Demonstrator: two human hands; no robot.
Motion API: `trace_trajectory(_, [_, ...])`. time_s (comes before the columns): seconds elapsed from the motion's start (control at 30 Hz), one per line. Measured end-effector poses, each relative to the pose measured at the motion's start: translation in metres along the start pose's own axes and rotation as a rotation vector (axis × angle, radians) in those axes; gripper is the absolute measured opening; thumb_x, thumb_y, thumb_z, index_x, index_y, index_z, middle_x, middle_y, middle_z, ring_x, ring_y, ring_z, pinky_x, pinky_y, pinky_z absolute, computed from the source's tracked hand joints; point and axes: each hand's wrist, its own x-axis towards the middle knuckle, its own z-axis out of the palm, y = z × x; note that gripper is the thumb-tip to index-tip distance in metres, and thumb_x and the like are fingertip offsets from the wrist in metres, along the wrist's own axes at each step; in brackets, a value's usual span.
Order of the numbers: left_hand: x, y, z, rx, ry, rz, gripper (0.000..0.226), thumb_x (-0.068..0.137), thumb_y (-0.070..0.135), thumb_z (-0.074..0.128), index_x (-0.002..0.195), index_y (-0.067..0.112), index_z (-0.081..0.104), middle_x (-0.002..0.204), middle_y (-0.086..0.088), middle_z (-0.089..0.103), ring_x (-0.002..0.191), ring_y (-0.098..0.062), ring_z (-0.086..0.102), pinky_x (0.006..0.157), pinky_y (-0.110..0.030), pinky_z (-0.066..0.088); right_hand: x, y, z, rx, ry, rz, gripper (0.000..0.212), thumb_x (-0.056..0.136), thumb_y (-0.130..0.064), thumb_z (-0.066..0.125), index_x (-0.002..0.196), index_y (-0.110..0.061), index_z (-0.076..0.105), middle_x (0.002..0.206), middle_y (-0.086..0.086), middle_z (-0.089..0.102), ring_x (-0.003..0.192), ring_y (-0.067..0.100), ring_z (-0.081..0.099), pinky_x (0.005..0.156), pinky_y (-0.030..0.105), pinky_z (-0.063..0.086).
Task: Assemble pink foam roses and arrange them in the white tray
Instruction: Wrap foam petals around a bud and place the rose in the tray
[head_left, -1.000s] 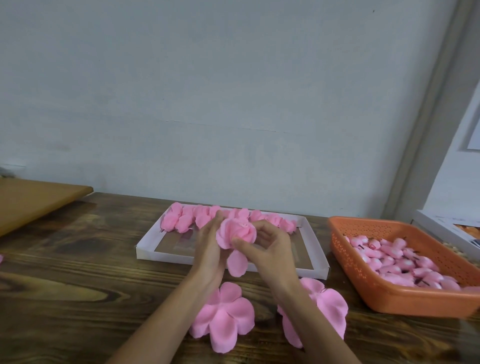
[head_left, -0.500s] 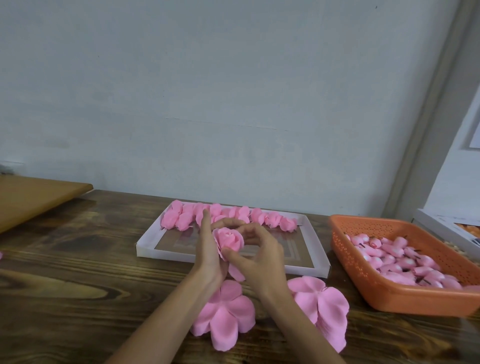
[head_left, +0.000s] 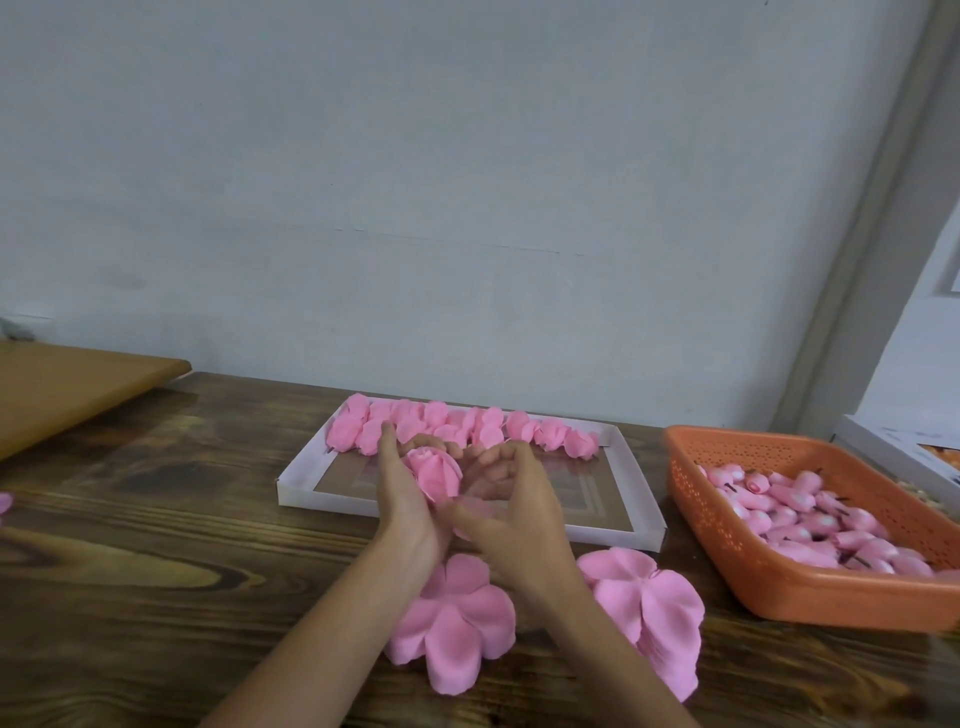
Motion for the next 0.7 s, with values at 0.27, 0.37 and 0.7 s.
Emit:
trace_trajectory(0.27, [0.008,0.010,-0.007,-0.114,0.072,0.048,0.071,0.102,0.054,0.051,0.045,0.012,0.059,0.052,-0.008,0.058,0.044,-0.022,0.061,0.055,-0.032,0.061,0.005,0.000,-0.009,0.351,-0.181,0.355,0.040,0.078,0.004,0.083,0.103,-0.010,0.056,0.087,0.011,0.069,0.056,0.020,0.066,0.054,0.031,0.058])
trace_trajectory(0.37, [0.009,0.010,-0.007,-0.119,0.053,0.045,0.070,0.101,0.055,0.051,0.046,0.012,0.058,0.052,-0.008,0.056,0.045,-0.022,0.059,0.057,-0.034,0.060,0.005,-0.003,-0.008,0.406,-0.191,0.324,0.024,0.081,0.000,0.083,0.095,-0.008,0.064,0.076,0.006,0.072,0.060,0.018,0.069,0.061,0.030,0.061])
trace_trajectory(0.7, [0.003,0.008,-0.003,-0.042,0.040,0.078,0.062,0.100,0.057,0.053,0.056,0.014,0.058,0.061,-0.009,0.062,0.061,-0.027,0.065,0.083,-0.048,0.057,0.000,-0.011,-0.003,0.264,-0.137,0.051,0.011,0.081,-0.003,0.080,0.088,-0.009,0.073,0.084,0.008,0.075,0.077,0.016,0.070,0.079,0.034,0.061])
